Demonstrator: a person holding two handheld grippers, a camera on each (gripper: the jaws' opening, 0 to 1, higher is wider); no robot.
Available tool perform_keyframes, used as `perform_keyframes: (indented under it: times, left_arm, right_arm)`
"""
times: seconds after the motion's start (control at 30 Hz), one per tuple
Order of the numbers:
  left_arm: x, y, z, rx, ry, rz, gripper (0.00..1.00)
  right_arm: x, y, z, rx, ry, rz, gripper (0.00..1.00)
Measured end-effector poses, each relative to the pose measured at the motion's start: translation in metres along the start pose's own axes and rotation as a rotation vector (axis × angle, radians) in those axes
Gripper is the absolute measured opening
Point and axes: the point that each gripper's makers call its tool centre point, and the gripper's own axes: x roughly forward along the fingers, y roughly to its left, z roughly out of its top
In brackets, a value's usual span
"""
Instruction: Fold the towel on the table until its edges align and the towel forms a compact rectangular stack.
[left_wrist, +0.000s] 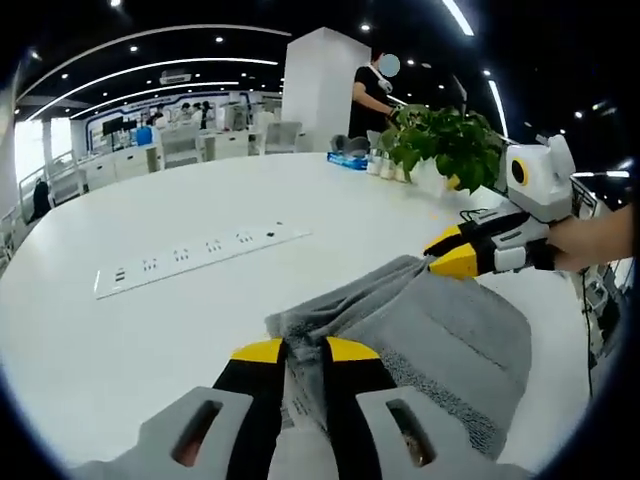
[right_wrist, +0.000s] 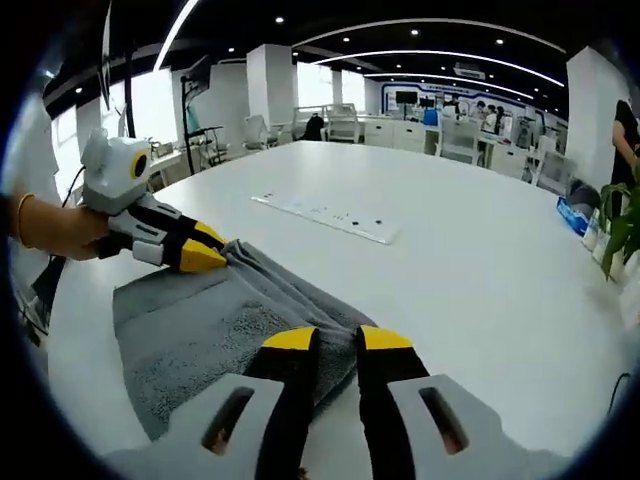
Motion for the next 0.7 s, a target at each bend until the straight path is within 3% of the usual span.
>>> perform_keyframes:
  times: [0.23, 0.37, 0.53, 0.7]
  left_arm:
    - [-0.001, 0.003, 0.001, -0.057, 0.012, 0.013, 0.08]
    - [-0.018, 0.002, 0.008, -0.098, -0.035, -0.008, 0.17]
    - [-0.058, 0.000, 0.017, -0.132, -0.120, -0.021, 0.31]
    - [-0.112, -0.006, 0.017, -0.159, -0.189, 0.029, 0.42]
  right_arm:
    - [0.000, -0.001, 0.003, 0.034, -0.012, -0.004, 0.14]
    - [-0.017, 0.003, 0.009, 0.029, -0.041, 0.002, 0.17]
    - [-0.048, 0.009, 0.012, 0.058, -0.083, -0.004, 0.23]
    - [-0.086, 0.032, 0.011, 0.096, -0.136, -0.003, 0.30]
